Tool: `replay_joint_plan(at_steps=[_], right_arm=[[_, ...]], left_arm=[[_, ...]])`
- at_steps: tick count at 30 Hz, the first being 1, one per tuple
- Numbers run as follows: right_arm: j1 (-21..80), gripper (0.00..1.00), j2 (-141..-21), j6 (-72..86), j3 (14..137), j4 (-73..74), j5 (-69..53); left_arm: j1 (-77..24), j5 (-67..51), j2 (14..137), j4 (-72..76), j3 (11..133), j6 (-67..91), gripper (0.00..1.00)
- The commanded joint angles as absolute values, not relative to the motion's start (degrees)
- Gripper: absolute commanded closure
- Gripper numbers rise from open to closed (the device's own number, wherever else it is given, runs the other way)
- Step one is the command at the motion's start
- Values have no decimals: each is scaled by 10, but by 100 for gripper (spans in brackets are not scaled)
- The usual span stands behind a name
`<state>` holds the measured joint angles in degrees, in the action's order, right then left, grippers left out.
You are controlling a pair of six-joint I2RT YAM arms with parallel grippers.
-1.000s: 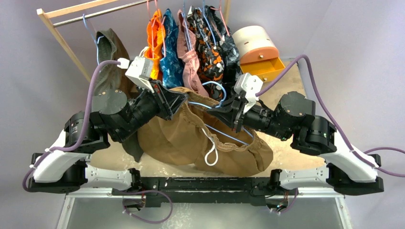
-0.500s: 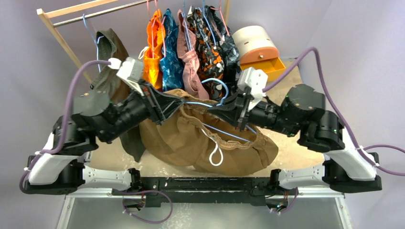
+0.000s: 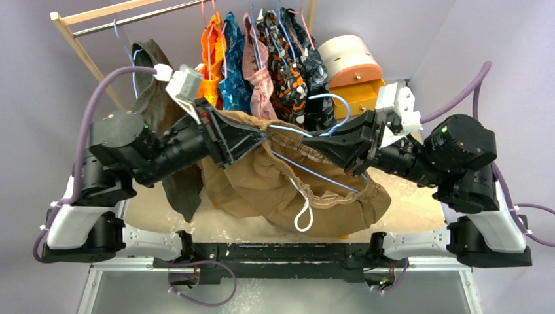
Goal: Place the shorts on the hanger
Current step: Hang the shorts on the hanger.
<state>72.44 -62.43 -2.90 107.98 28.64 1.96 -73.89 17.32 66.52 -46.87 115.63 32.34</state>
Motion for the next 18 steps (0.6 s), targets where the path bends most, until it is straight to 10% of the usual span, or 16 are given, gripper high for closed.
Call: replay_joint_plan(at_steps=[1,8,18], right_arm=[[727,100,-624,-29,1073,197,-1],[727,100,-615,-28,1065,193,-6],[727,100,-619,-34,1098,230,-1]], left_arm=[[-739,124,683,-457,1164,310,83],[-739,112,658,-432,1156,307,40],[-739,94,565,-352,1197,248,28]])
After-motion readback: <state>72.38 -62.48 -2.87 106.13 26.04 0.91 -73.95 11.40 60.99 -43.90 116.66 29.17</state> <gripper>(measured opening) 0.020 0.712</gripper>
